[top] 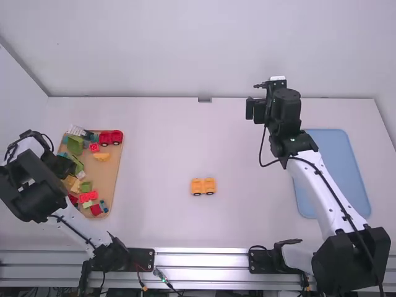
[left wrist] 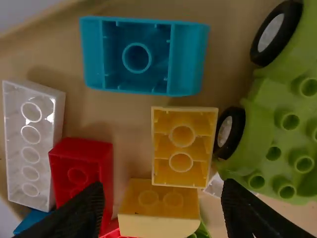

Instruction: Assemble lego blocks to make yellow taxi

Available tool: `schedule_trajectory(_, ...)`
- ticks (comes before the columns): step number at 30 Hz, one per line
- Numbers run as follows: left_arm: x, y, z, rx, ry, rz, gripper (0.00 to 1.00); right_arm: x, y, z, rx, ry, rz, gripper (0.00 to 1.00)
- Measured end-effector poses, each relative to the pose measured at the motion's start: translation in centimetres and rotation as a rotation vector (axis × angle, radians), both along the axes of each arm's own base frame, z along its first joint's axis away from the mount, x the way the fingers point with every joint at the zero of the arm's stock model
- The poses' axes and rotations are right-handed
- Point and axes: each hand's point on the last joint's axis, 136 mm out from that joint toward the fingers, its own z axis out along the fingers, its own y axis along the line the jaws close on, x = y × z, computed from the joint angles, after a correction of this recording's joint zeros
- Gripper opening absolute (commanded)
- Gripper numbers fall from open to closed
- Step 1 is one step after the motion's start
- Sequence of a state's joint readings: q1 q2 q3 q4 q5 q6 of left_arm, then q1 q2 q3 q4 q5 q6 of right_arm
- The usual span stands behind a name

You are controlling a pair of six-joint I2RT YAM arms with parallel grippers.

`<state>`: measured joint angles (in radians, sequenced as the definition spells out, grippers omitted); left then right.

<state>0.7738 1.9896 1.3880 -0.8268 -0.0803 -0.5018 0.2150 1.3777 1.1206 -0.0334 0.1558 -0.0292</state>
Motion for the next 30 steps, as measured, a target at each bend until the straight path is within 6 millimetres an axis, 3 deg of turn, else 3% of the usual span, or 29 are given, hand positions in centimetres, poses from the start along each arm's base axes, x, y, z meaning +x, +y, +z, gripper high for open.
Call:
schedule_trajectory(10,-0.5,-0.2,-2.8,0.024,-0.021,-0.001,0.53,0.1,0.0,0.2,0.001,-0.008,0.001,0.99)
schedule_trajectory(14,-0.2,0.0,-3.2,0.04,-0.042,-0.007,0.34,0.1,0.0,0.4,0.005,-0.016,0.0,0.99)
schedule_trajectory(15,0.0,0.1,-3.2,0.045,-0.046,-0.012,0.34,0.2,0.1,0.4,0.005,-0.017,0.001,0.99)
schedule_trajectory(20,0.4,0.5,-3.2,0.063,-0.064,-0.034,0.35,0.2,0.1,0.4,0.006,-0.019,0.001,0.99)
schedule_trajectory(22,0.7,0.5,-3.2,0.062,-0.076,-0.055,0.41,0.2,0.1,0.4,0.007,-0.019,0.003,0.99)
schedule_trajectory(26,0.9,0.5,-3.2,0.057,-0.086,-0.079,0.73,0.2,0.1,0.5,0.005,-0.02,0.004,0.99)
schedule_trajectory(28,1.0,0.6,-3.2,0.061,-0.09,-0.081,0.72,0.2,0.1,0.4,0.007,-0.019,0.003,0.99)
schedule_trajectory(30,1.1,0.7,-3.1,0.063,-0.096,-0.089,0.64,0.2,0.1,0.4,0.007,-0.019,0.003,0.99)
